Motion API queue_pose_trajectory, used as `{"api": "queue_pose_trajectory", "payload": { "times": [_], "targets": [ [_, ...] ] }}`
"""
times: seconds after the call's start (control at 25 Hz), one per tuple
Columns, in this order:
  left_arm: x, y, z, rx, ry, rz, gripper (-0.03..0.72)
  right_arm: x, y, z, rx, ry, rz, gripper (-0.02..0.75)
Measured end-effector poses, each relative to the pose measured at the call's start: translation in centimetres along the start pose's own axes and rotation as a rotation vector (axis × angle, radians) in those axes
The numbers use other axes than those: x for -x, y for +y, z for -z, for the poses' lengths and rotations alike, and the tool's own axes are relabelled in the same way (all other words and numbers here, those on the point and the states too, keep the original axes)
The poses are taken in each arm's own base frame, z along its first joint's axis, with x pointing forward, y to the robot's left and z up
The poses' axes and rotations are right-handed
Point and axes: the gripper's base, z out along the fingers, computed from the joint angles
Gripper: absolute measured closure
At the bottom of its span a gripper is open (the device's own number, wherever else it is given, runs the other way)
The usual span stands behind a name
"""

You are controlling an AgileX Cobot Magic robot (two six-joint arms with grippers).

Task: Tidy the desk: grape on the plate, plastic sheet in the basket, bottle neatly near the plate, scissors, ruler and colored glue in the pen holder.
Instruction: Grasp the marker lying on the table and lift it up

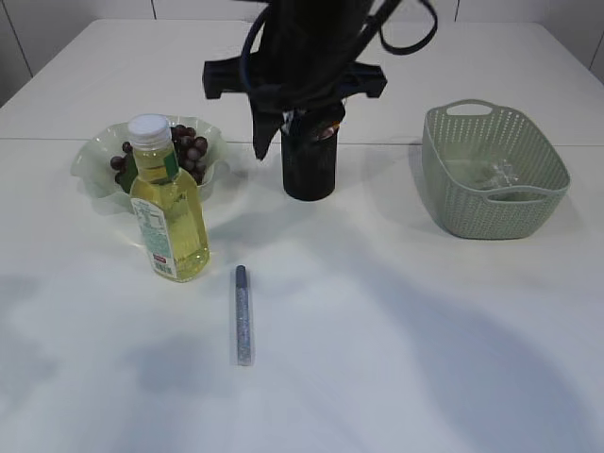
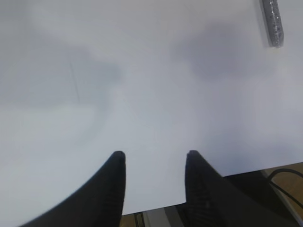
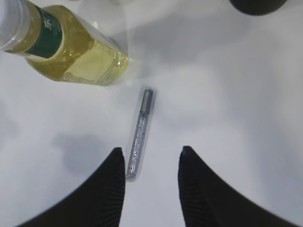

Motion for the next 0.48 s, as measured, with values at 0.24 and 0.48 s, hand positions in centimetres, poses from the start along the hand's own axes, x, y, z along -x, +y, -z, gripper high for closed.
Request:
{"api": "queue_pose_trajectory", "payload": {
  "times": [0.24, 0.48],
  "targets": [
    [0.2, 0.0, 0.0, -0.002, -0.023, 0.000, 0.380, -0.9, 2.0, -4.4, -0.061, 0.073, -0.081, 0.424],
    [0.4, 0.0, 0.0, -0.005, -0.049, 0.000, 0.380, -2.1, 3.2, -9.3, -0.115, 0.161, -0.140, 0.424]
  ]
}}
